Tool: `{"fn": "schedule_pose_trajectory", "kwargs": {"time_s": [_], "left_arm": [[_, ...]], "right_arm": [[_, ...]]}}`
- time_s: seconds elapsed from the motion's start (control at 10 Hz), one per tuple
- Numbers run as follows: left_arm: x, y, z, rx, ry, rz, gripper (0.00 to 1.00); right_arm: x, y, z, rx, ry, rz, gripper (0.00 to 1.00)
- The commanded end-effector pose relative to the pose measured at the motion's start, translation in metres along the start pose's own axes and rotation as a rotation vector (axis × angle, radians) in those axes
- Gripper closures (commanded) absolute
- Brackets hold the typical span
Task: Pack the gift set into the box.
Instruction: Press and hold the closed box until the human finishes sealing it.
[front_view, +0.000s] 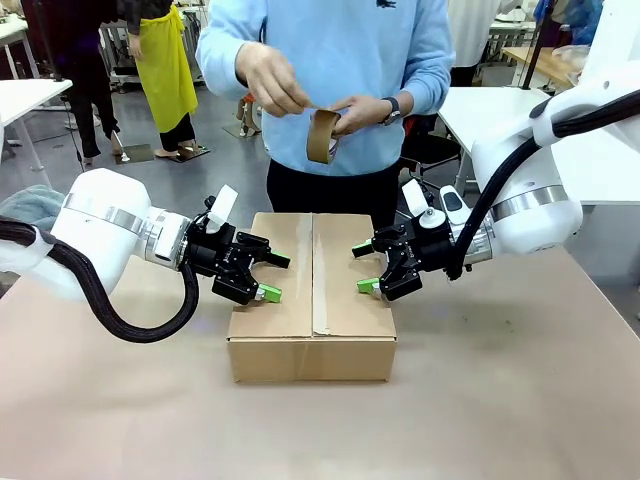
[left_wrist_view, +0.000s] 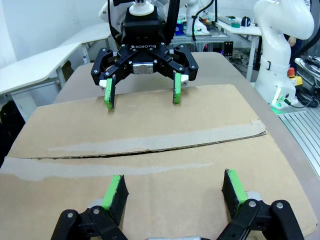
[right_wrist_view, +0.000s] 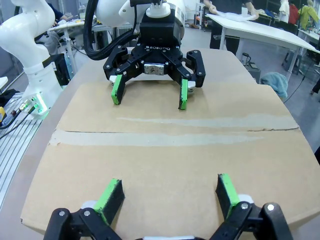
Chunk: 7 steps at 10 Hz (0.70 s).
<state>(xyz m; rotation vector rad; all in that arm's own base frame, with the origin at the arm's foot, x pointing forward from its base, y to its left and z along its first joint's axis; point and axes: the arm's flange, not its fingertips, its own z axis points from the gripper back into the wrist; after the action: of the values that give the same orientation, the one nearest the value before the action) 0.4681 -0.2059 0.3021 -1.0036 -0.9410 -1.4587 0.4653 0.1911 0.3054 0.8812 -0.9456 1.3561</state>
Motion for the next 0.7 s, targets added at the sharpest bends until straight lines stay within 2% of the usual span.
{"fn": "schedule_pose_trajectory", "kwargs": {"time_s": [0.0, 0.6], "left_arm": [[-0.0029, -0.0024, -0.0004, 0.000, -0.003, -0.013, 0.00], [-0.0029, -0.0024, -0.0004, 0.000, -0.003, -0.013, 0.00]], "right_arm": [[-0.0021, 0.0027, -0.0002, -0.002, 0.006, 0.010, 0.00], [-0.0021, 0.0027, -0.0002, -0.002, 0.006, 0.010, 0.00]]}}
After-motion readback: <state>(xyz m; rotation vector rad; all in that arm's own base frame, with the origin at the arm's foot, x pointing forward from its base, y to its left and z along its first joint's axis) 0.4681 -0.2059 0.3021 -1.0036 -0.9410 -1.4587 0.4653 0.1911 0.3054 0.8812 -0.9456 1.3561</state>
